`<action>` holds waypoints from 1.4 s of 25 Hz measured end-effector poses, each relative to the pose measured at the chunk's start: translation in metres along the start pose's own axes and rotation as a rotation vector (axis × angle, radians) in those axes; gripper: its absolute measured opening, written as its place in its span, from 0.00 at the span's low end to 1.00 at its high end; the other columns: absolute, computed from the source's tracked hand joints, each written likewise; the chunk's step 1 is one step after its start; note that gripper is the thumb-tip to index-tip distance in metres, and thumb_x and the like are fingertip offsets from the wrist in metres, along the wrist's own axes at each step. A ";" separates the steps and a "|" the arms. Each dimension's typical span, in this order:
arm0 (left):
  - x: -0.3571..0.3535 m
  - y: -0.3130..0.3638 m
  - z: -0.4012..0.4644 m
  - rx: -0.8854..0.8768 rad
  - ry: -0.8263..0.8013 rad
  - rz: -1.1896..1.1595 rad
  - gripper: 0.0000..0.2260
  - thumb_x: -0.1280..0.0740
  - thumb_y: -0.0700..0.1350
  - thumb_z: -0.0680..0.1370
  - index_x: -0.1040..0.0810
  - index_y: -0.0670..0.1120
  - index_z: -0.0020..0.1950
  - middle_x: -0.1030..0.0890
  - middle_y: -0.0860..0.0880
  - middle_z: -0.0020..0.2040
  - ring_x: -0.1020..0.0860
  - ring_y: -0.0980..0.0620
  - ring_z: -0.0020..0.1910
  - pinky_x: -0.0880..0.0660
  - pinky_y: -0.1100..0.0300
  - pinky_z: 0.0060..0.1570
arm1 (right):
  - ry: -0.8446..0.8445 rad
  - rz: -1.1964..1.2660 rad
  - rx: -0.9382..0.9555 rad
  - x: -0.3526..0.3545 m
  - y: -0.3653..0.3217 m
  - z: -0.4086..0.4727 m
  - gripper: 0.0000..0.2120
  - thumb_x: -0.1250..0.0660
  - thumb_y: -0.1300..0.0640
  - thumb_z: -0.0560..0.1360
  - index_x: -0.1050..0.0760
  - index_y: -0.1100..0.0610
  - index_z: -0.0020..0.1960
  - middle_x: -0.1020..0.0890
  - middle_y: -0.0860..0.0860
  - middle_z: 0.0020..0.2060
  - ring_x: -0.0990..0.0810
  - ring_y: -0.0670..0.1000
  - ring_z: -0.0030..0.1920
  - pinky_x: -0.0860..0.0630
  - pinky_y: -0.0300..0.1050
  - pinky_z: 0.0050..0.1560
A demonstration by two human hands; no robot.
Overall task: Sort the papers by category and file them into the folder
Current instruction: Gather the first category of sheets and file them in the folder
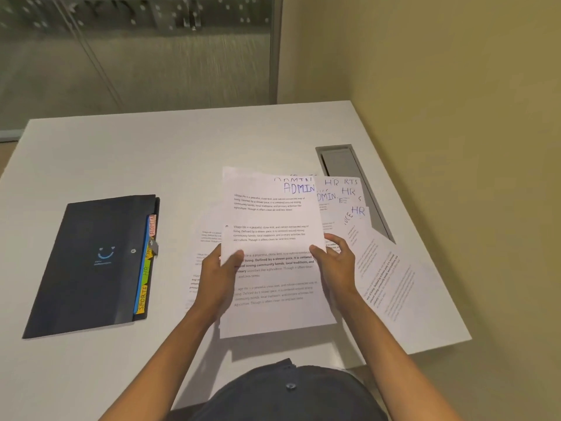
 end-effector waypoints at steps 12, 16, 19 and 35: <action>0.005 -0.008 0.009 -0.032 0.239 0.057 0.14 0.37 0.36 0.79 0.25 0.52 0.61 0.19 0.54 0.52 0.20 0.49 0.53 0.25 0.45 0.58 | 0.126 -1.350 0.028 0.075 0.042 0.096 0.44 0.40 0.32 0.75 0.43 0.63 0.76 0.41 0.59 0.76 0.40 0.59 0.74 0.40 0.59 0.70; 0.006 -0.014 0.004 0.003 0.295 0.015 0.14 0.37 0.36 0.79 0.25 0.51 0.61 0.19 0.53 0.53 0.20 0.45 0.54 0.25 0.43 0.58 | 0.162 -1.424 0.107 0.071 0.035 0.100 0.38 0.33 0.36 0.74 0.36 0.61 0.72 0.36 0.57 0.73 0.34 0.58 0.70 0.35 0.56 0.66; 0.003 -0.019 0.004 0.004 0.305 0.009 0.14 0.38 0.36 0.80 0.26 0.48 0.64 0.18 0.52 0.54 0.20 0.46 0.54 0.23 0.47 0.56 | 0.178 -1.354 0.087 0.075 0.033 0.108 0.29 0.30 0.41 0.73 0.29 0.58 0.66 0.29 0.55 0.65 0.28 0.57 0.65 0.31 0.55 0.63; -0.015 0.022 -0.004 -0.228 0.254 0.394 0.08 0.40 0.37 0.81 0.29 0.48 0.58 0.23 0.60 0.47 0.22 0.64 0.41 0.25 0.74 0.38 | -0.168 -0.181 0.186 0.115 -0.096 0.072 0.13 0.32 0.64 0.77 0.21 0.55 0.60 0.14 0.48 0.49 0.14 0.47 0.47 0.19 0.37 0.41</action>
Point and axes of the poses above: each hand's wrist, its own z-axis towards the middle knuckle, its own x-axis out of the back of the hand, y = z × x, the point moved 7 cm from there along z, towards the middle knuckle
